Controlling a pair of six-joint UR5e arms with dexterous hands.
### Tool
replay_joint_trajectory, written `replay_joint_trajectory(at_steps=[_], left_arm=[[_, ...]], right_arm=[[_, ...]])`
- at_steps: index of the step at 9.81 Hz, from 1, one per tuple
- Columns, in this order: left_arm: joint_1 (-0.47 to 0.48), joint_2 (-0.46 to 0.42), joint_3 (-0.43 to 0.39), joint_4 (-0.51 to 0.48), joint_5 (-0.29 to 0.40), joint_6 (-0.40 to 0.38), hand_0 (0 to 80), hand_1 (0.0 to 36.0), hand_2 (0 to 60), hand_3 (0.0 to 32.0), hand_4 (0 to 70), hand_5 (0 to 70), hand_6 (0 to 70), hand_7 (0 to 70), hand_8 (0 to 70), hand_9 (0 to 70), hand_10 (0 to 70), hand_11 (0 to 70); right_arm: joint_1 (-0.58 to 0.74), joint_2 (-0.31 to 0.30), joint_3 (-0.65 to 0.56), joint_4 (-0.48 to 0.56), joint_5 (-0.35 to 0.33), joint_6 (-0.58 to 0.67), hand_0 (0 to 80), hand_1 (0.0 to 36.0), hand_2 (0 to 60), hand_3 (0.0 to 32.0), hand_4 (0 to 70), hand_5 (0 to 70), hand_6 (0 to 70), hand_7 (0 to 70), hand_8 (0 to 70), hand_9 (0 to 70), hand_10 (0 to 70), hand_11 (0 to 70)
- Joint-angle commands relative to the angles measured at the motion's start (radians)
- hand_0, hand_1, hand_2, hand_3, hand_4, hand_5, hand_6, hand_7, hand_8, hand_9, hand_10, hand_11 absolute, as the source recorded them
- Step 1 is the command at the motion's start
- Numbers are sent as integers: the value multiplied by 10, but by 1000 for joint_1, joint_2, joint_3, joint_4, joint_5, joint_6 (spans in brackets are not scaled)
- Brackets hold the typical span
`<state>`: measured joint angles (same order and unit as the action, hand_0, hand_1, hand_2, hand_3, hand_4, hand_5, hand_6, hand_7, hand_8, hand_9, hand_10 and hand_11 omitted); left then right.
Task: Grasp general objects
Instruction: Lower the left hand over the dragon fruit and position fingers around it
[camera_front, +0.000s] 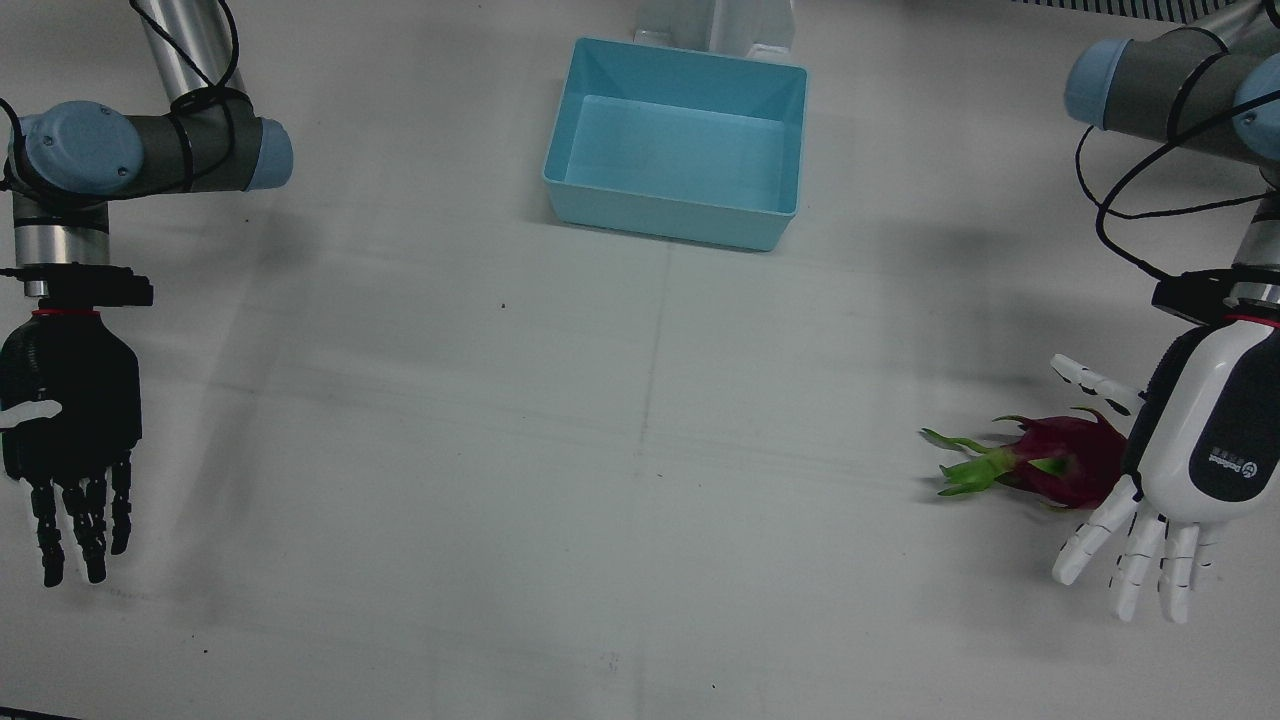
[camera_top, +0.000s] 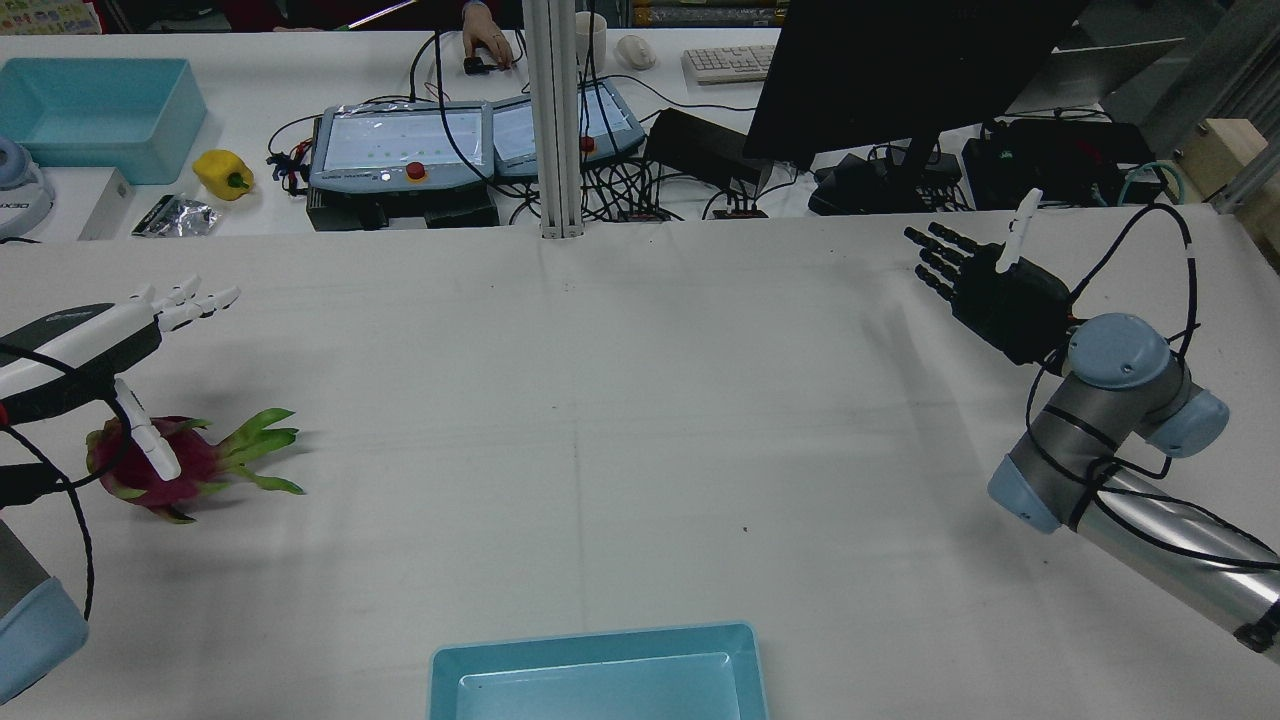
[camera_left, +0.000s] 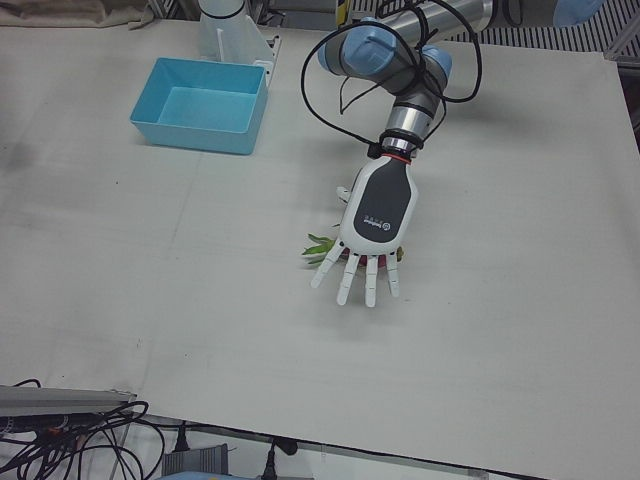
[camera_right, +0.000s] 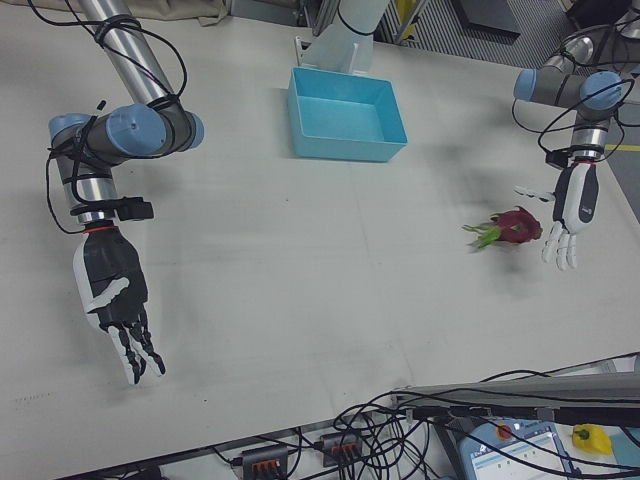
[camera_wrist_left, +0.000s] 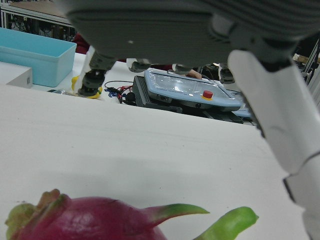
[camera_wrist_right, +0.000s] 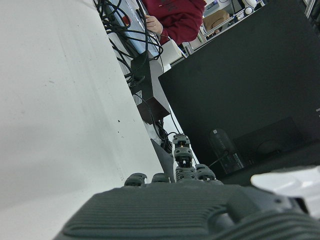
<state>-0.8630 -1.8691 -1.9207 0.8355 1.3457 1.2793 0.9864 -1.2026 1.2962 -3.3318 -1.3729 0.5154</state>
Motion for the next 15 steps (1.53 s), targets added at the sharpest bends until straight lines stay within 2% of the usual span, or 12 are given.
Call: replay_joint_trajectory(at_steps=[1, 3, 4, 5, 6, 10, 12, 13, 15], left_arm=[[44, -56, -15, 136, -5, -3, 517, 68, 0, 320, 0, 0, 0, 0, 0, 0, 0, 0], [79, -35, 34, 59, -43, -3, 512, 56, 0, 320, 0, 0, 0, 0, 0, 0, 0, 0], [81, 3, 69, -14, -65, -5, 507, 55, 0, 320, 0, 0, 0, 0, 0, 0, 0, 0], [81, 63, 77, -83, -81, -5, 530, 101, 0, 320, 0, 0, 0, 0, 0, 0, 0, 0], [81, 80, 71, -88, -118, -5, 526, 107, 0, 320, 0, 0, 0, 0, 0, 0, 0, 0], [100, 80, 92, -79, -123, -1, 539, 123, 0, 320, 0, 0, 0, 0, 0, 0, 0, 0], [113, 82, 111, -79, -122, -3, 528, 85, 0, 320, 0, 0, 0, 0, 0, 0, 0, 0], [113, 80, 111, -79, -123, -3, 526, 82, 0, 320, 0, 0, 0, 0, 0, 0, 0, 0], [114, 82, 114, -78, -122, -1, 532, 105, 0, 320, 0, 0, 0, 0, 0, 0, 0, 0]], right_arm=[[0, 0, 0, 0, 0, 0, 0, 0, 0, 0, 0, 0, 0, 0, 0, 0, 0, 0], [0, 0, 0, 0, 0, 0, 0, 0, 0, 0, 0, 0, 0, 0, 0, 0, 0, 0], [0, 0, 0, 0, 0, 0, 0, 0, 0, 0, 0, 0, 0, 0, 0, 0, 0, 0], [0, 0, 0, 0, 0, 0, 0, 0, 0, 0, 0, 0, 0, 0, 0, 0, 0, 0], [0, 0, 0, 0, 0, 0, 0, 0, 0, 0, 0, 0, 0, 0, 0, 0, 0, 0], [0, 0, 0, 0, 0, 0, 0, 0, 0, 0, 0, 0, 0, 0, 0, 0, 0, 0], [0, 0, 0, 0, 0, 0, 0, 0, 0, 0, 0, 0, 0, 0, 0, 0, 0, 0], [0, 0, 0, 0, 0, 0, 0, 0, 0, 0, 0, 0, 0, 0, 0, 0, 0, 0], [0, 0, 0, 0, 0, 0, 0, 0, 0, 0, 0, 0, 0, 0, 0, 0, 0, 0]])
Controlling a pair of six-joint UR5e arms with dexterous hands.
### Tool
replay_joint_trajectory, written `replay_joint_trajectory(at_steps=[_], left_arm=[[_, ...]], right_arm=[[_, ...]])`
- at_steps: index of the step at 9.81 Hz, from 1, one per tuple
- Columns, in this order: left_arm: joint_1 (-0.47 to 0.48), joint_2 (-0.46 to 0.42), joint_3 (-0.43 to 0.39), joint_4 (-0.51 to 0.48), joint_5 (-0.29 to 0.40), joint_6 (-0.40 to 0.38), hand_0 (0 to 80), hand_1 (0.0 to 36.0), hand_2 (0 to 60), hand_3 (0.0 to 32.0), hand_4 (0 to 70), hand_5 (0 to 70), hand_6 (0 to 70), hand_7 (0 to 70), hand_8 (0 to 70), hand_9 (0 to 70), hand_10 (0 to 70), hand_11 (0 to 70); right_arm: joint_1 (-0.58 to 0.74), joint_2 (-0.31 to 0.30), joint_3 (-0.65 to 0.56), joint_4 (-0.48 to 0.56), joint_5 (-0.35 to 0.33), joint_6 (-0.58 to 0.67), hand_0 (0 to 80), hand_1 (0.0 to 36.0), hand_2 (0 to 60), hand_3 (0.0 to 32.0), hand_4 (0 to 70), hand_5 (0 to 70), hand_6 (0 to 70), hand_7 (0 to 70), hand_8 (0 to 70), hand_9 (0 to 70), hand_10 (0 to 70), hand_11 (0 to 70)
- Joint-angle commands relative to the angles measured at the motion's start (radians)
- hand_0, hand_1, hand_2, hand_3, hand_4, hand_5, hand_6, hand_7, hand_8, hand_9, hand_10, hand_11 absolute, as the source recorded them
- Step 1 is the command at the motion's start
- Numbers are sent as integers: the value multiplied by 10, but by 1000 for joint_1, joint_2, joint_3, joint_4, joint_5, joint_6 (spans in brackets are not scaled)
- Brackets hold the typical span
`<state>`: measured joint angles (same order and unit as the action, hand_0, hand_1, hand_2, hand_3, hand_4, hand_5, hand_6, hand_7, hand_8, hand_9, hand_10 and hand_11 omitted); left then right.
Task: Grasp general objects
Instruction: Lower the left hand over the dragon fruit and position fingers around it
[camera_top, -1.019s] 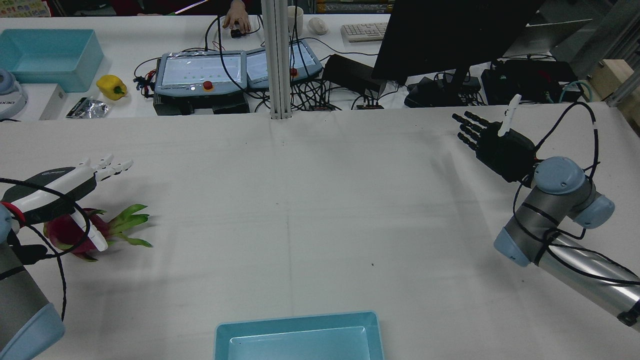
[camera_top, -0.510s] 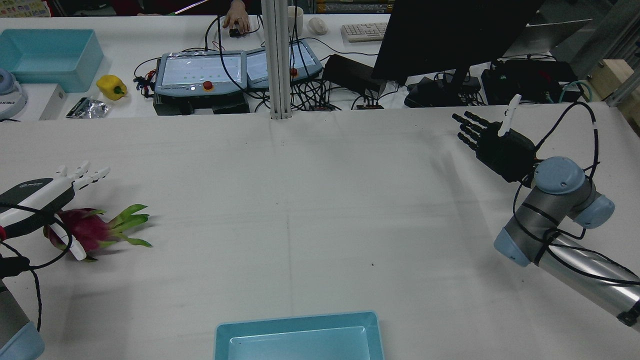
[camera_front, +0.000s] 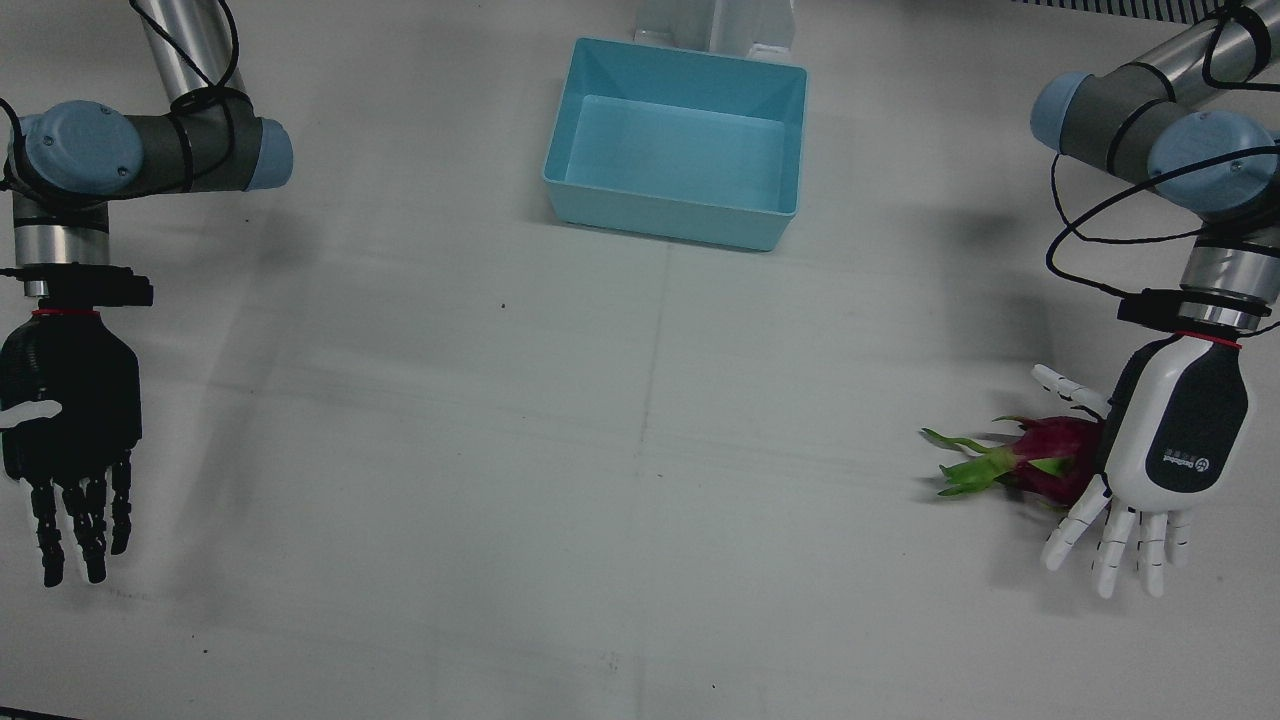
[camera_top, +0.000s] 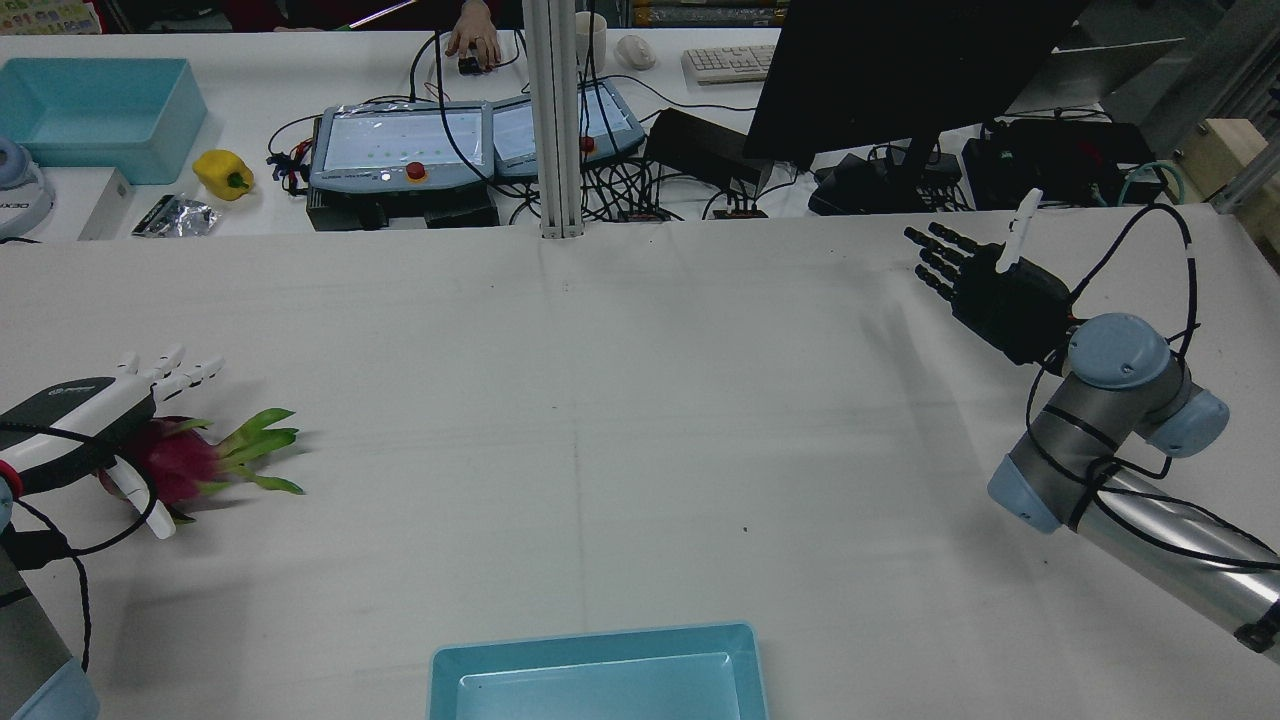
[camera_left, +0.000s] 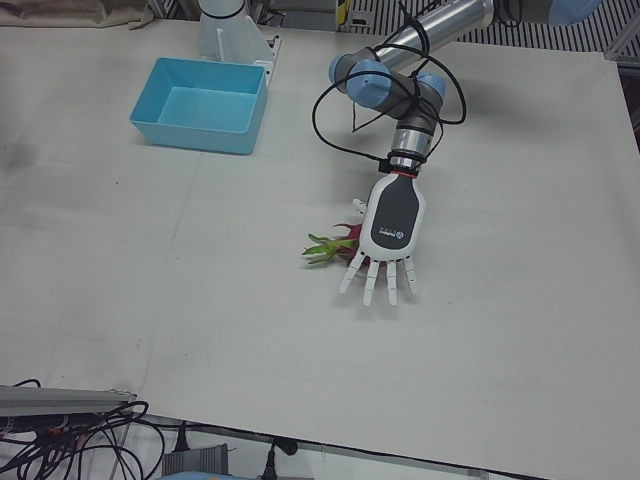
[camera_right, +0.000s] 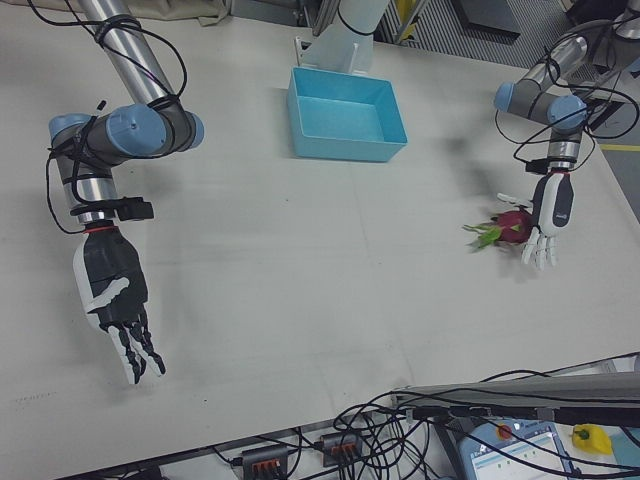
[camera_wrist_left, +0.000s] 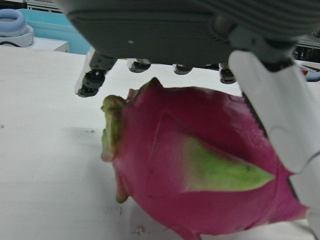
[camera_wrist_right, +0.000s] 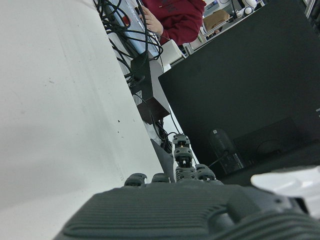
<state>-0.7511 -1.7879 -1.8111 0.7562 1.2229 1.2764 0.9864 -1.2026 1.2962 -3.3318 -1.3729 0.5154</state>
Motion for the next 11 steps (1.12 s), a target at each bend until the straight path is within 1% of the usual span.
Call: replay_joint_trajectory(at_steps=[1, 3, 4, 5, 6, 7, 8, 9, 10, 11], left_arm=[[2, 1, 4, 3, 1, 0, 537, 113, 0, 320, 0, 0, 0, 0, 0, 0, 0, 0], [19, -1, 19, 2, -3, 0, 534, 181, 6, 314, 0, 0, 0, 0, 0, 0, 0, 0], [32, -1, 29, 0, -5, 0, 535, 178, 2, 312, 0, 0, 0, 0, 0, 0, 0, 0], [32, -1, 33, -1, -5, 0, 531, 170, 0, 320, 0, 0, 0, 0, 0, 0, 0, 0], [32, -1, 32, -2, -5, 0, 523, 166, 1, 320, 0, 0, 0, 0, 0, 0, 0, 0], [32, -1, 32, -2, -5, 0, 531, 189, 40, 320, 0, 0, 0, 0, 0, 0, 0, 0], [32, -1, 30, -2, -6, 0, 536, 221, 143, 320, 0, 0, 0, 0, 0, 0, 0, 0], [32, -1, 29, 0, -6, -2, 533, 248, 268, 320, 0, 0, 0, 0, 0, 0, 6, 27], [32, -1, 29, 0, -6, -2, 501, 239, 379, 320, 0, 0, 0, 4, 0, 0, 69, 126], [33, -1, 29, 0, -6, -2, 483, 299, 600, 320, 0, 34, 0, 67, 0, 2, 95, 166]], right_arm=[[0, 0, 0, 0, 0, 0, 0, 0, 0, 0, 0, 0, 0, 0, 0, 0, 0, 0], [0, 0, 0, 0, 0, 0, 0, 0, 0, 0, 0, 0, 0, 0, 0, 0, 0, 0], [0, 0, 0, 0, 0, 0, 0, 0, 0, 0, 0, 0, 0, 0, 0, 0, 0, 0], [0, 0, 0, 0, 0, 0, 0, 0, 0, 0, 0, 0, 0, 0, 0, 0, 0, 0], [0, 0, 0, 0, 0, 0, 0, 0, 0, 0, 0, 0, 0, 0, 0, 0, 0, 0], [0, 0, 0, 0, 0, 0, 0, 0, 0, 0, 0, 0, 0, 0, 0, 0, 0, 0], [0, 0, 0, 0, 0, 0, 0, 0, 0, 0, 0, 0, 0, 0, 0, 0, 0, 0], [0, 0, 0, 0, 0, 0, 0, 0, 0, 0, 0, 0, 0, 0, 0, 0, 0, 0], [0, 0, 0, 0, 0, 0, 0, 0, 0, 0, 0, 0, 0, 0, 0, 0, 0, 0], [0, 0, 0, 0, 0, 0, 0, 0, 0, 0, 0, 0, 0, 0, 0, 0, 0, 0]])
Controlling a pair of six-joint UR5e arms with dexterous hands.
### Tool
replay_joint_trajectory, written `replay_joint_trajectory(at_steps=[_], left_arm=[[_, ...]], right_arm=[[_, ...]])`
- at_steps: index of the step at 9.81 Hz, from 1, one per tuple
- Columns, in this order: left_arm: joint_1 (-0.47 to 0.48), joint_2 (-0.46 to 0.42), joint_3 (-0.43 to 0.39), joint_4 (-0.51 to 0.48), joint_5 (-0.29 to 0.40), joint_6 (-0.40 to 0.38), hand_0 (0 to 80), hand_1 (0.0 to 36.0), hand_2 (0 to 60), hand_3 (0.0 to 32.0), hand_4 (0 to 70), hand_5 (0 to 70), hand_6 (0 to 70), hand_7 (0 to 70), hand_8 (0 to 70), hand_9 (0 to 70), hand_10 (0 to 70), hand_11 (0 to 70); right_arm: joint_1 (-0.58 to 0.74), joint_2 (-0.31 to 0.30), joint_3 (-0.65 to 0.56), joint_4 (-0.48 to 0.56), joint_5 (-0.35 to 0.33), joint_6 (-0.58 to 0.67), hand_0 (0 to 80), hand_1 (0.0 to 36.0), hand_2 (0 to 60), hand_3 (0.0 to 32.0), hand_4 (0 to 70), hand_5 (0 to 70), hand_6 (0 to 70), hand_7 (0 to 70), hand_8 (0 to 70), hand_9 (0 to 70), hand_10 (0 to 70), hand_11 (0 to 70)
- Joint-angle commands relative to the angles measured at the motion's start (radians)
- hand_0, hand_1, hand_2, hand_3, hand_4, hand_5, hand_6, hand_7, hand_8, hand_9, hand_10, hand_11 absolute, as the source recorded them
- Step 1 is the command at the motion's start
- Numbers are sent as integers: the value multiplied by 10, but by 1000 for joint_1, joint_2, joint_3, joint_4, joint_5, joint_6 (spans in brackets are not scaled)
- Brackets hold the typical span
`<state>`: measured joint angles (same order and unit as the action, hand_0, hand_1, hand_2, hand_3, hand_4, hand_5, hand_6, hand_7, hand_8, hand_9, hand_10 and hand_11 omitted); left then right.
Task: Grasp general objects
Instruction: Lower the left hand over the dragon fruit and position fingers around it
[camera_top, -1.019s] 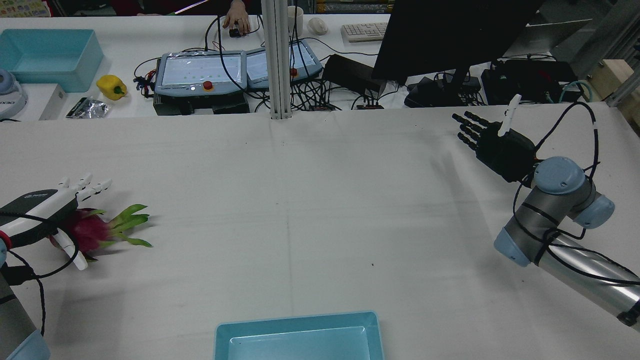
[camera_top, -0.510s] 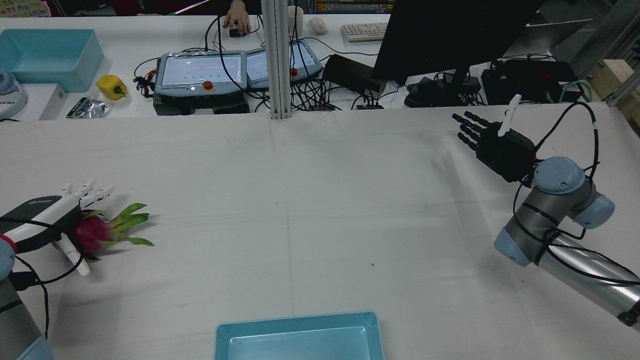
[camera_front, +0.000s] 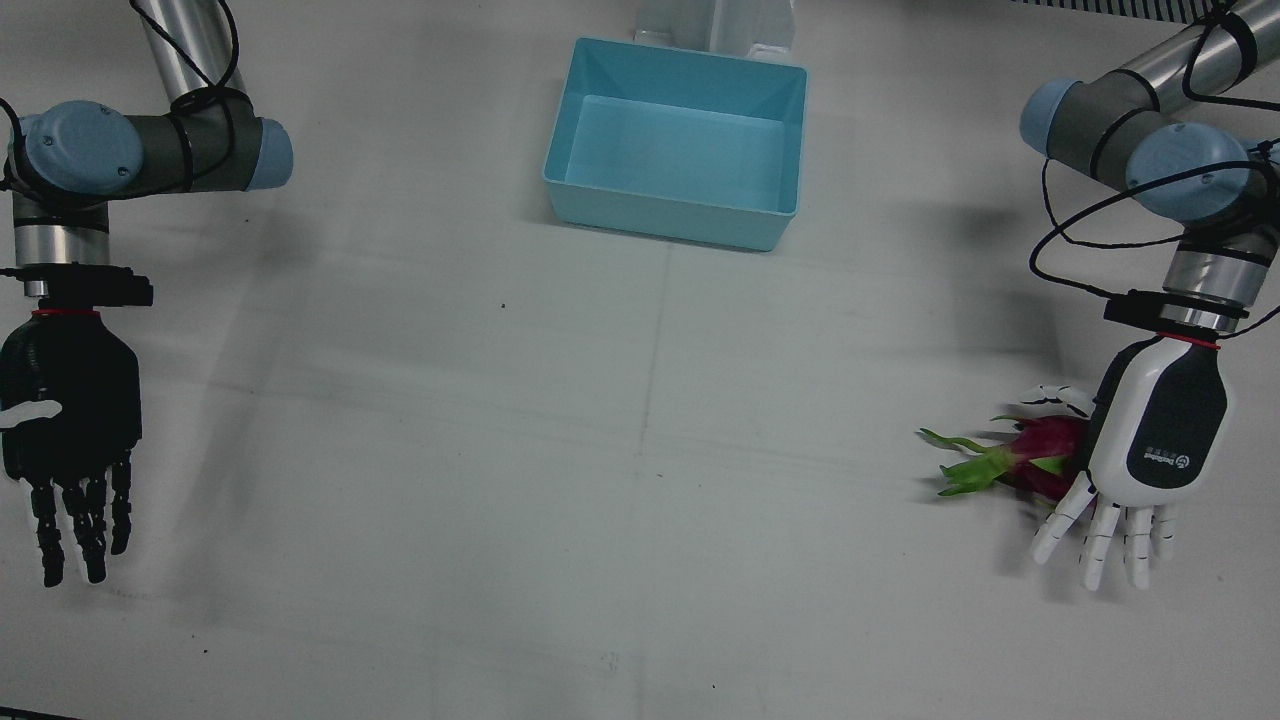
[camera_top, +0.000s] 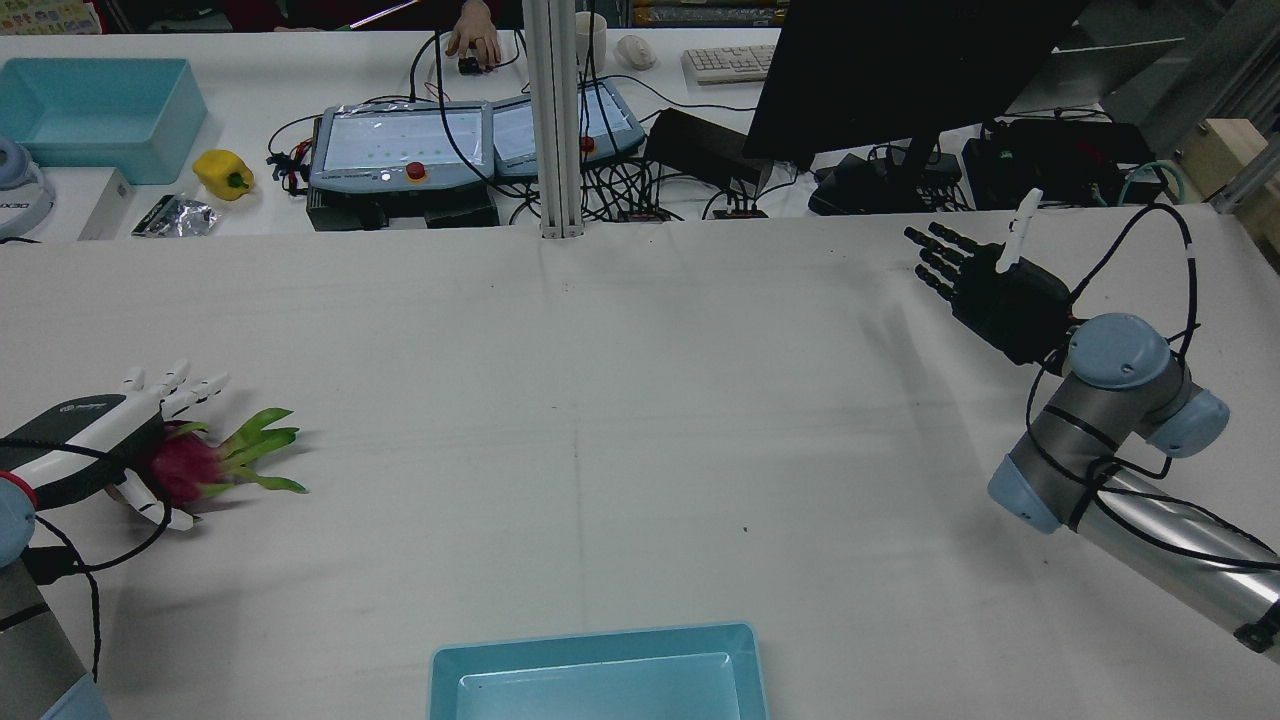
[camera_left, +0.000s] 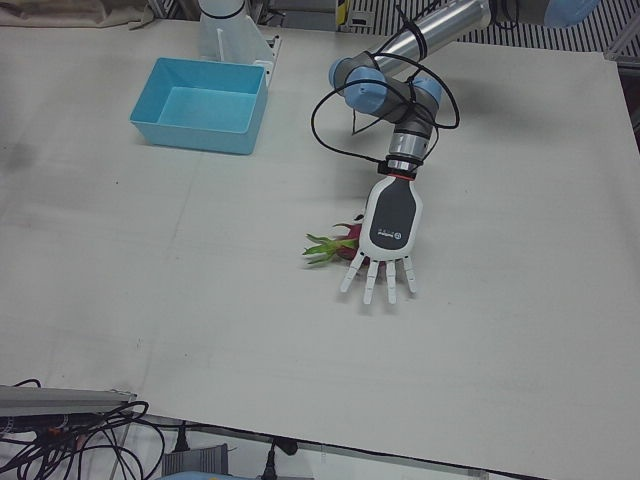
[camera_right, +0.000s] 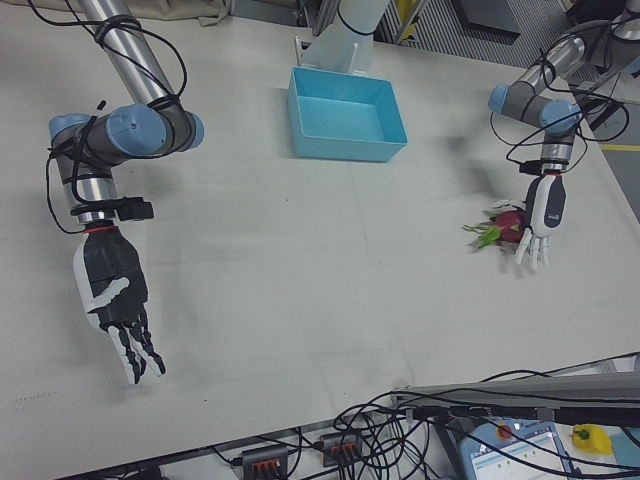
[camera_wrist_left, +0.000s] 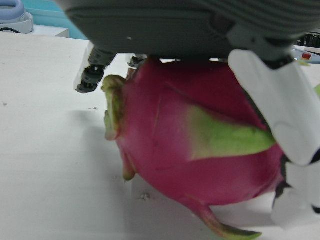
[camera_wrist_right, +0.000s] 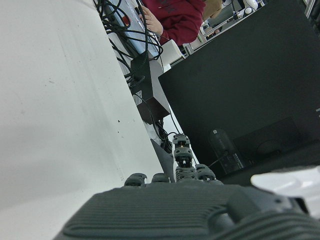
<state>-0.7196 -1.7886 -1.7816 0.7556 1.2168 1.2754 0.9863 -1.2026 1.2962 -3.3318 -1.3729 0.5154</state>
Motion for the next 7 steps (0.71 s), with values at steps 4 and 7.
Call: replay_joint_trajectory(at_steps=[4, 7], left_arm=[[0, -2, -5, -1, 0, -1, 103, 322, 600, 240, 0, 618, 0, 219, 0, 29, 145, 228], [0, -2, -5, -1, 0, -1, 35, 262, 600, 94, 42, 700, 0, 160, 0, 18, 175, 264]], right_arm=[[0, 0, 0, 0, 0, 0, 0, 0, 0, 0, 0, 0, 0, 0, 0, 0, 0, 0], [0, 0, 0, 0, 0, 0, 0, 0, 0, 0, 0, 0, 0, 0, 0, 0, 0, 0]])
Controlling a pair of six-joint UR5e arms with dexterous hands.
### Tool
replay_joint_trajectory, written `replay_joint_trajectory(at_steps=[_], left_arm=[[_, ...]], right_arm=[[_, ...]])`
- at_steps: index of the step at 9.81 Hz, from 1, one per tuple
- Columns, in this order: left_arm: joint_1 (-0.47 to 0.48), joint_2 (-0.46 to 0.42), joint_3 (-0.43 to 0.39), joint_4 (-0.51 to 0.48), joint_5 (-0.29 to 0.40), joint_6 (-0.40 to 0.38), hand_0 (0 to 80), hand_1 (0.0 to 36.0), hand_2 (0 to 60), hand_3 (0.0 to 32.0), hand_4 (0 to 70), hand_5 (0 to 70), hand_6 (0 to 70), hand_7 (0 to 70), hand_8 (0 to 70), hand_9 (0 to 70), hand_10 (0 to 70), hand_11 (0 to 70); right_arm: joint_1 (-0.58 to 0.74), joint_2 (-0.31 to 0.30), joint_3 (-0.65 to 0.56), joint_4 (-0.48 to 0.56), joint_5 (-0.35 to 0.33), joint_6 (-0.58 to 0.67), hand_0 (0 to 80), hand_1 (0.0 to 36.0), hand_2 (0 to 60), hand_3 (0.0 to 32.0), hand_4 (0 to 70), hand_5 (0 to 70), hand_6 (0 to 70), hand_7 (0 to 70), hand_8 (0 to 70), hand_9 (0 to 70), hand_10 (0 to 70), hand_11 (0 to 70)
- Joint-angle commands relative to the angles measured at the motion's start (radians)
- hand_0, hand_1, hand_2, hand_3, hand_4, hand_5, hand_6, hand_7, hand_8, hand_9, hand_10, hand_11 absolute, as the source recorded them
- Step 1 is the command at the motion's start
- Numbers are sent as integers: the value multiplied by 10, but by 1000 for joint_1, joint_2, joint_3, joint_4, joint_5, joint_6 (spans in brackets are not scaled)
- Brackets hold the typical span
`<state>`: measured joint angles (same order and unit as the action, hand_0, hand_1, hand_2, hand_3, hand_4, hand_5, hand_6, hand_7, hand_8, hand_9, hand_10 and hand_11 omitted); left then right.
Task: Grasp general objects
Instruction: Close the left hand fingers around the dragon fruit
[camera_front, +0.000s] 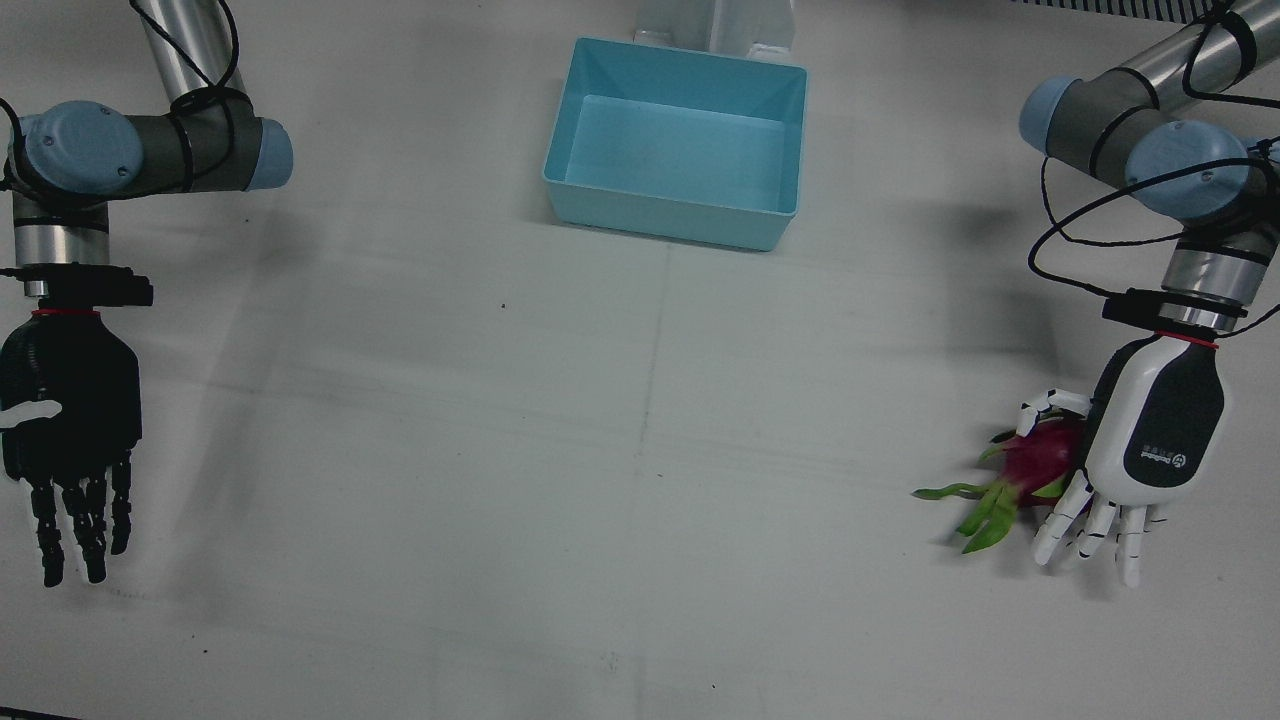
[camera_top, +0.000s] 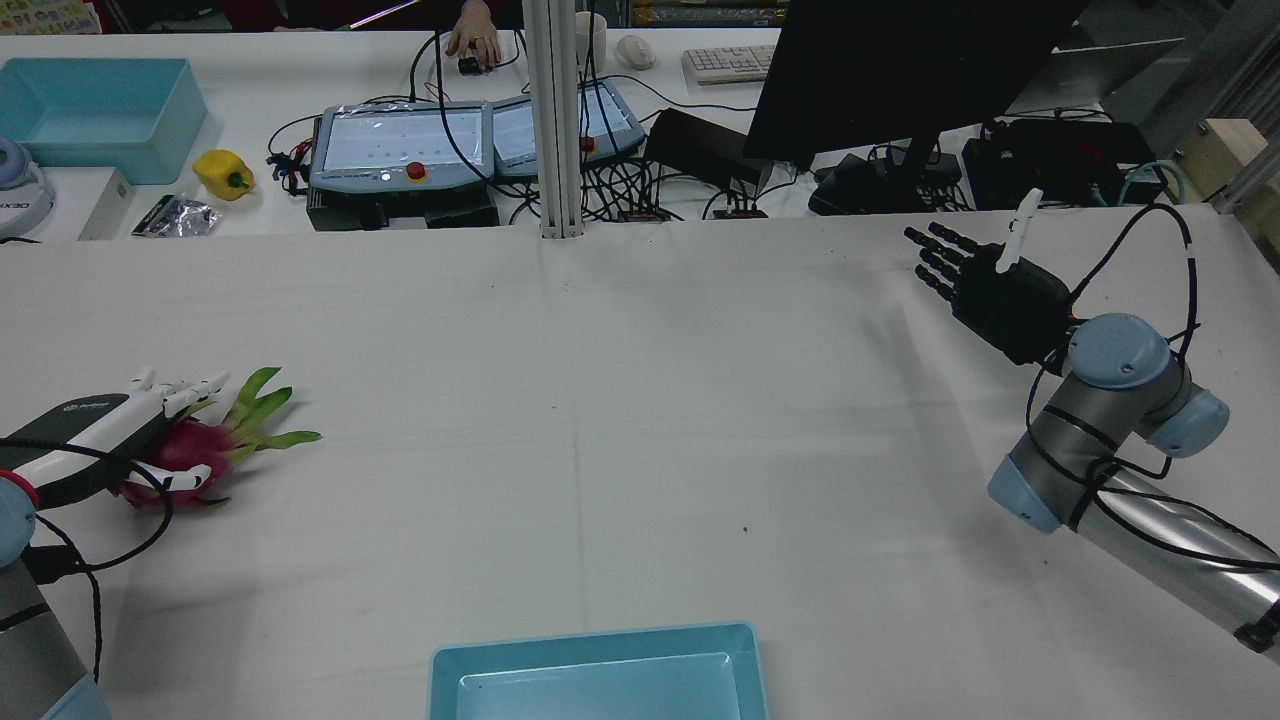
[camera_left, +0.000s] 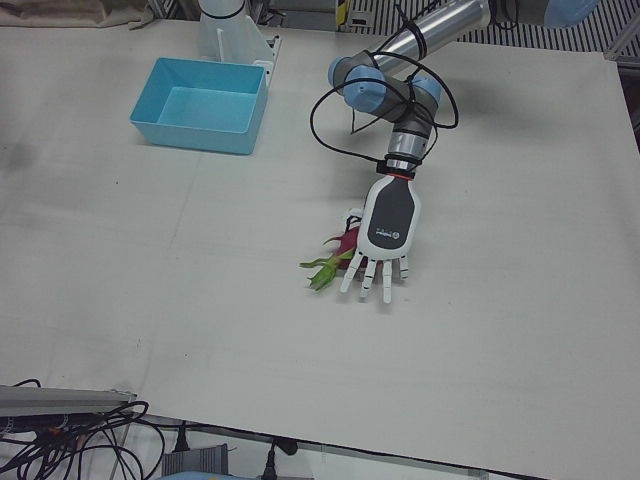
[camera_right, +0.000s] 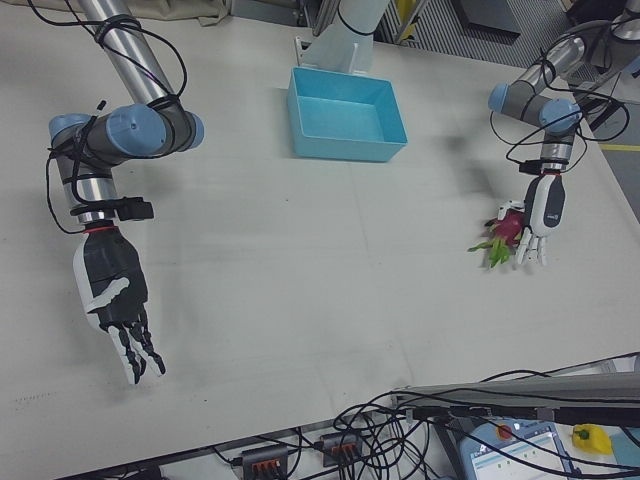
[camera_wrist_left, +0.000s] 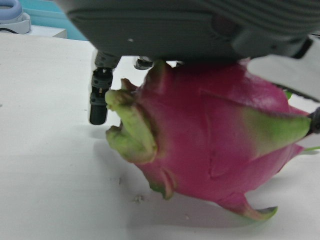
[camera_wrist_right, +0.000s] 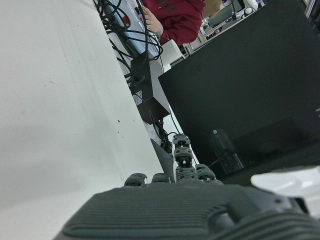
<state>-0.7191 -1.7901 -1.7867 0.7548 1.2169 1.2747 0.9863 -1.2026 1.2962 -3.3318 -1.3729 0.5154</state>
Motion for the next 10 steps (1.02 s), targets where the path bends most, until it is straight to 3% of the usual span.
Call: replay_joint_trajectory(at_steps=[1, 2, 3, 4, 5, 6, 7, 8, 10], left_arm=[[0, 0, 0, 0, -1, 0, 0, 257, 600, 50, 125, 700, 0, 202, 0, 26, 245, 363], [1, -2, 1, 0, -1, 0, 0, 272, 600, 6, 168, 700, 6, 247, 11, 35, 272, 401], [0, -2, -2, 0, -1, 0, 10, 292, 600, 0, 207, 700, 70, 388, 62, 63, 343, 492], [0, -3, -2, 0, -2, 0, 154, 320, 600, 0, 256, 700, 167, 570, 128, 137, 349, 501], [1, -5, 0, 1, -8, 0, 337, 352, 600, 0, 403, 700, 378, 700, 253, 335, 429, 611], [3, -5, 4, 3, -31, 2, 443, 359, 600, 0, 659, 700, 700, 700, 493, 602, 676, 700], [7, -6, 6, 11, -46, 2, 622, 360, 600, 0, 700, 700, 700, 700, 700, 700, 700, 700], [7, -5, 7, 11, -48, 2, 696, 360, 600, 0, 700, 700, 700, 700, 700, 700, 700, 700], [7, -5, -8, 11, -62, 2, 664, 360, 600, 0, 700, 700, 700, 700, 700, 700, 700, 700]], right_arm=[[0, 0, 0, 0, 0, 0, 0, 0, 0, 0, 0, 0, 0, 0, 0, 0, 0, 0], [0, 0, 0, 0, 0, 0, 0, 0, 0, 0, 0, 0, 0, 0, 0, 0, 0, 0], [0, 0, 0, 0, 0, 0, 0, 0, 0, 0, 0, 0, 0, 0, 0, 0, 0, 0], [0, 0, 0, 0, 0, 0, 0, 0, 0, 0, 0, 0, 0, 0, 0, 0, 0, 0], [0, 0, 0, 0, 0, 0, 0, 0, 0, 0, 0, 0, 0, 0, 0, 0, 0, 0], [0, 0, 0, 0, 0, 0, 0, 0, 0, 0, 0, 0, 0, 0, 0, 0, 0, 0], [0, 0, 0, 0, 0, 0, 0, 0, 0, 0, 0, 0, 0, 0, 0, 0, 0, 0], [0, 0, 0, 0, 0, 0, 0, 0, 0, 0, 0, 0, 0, 0, 0, 0, 0, 0], [0, 0, 0, 0, 0, 0, 0, 0, 0, 0, 0, 0, 0, 0, 0, 0, 0, 0]])
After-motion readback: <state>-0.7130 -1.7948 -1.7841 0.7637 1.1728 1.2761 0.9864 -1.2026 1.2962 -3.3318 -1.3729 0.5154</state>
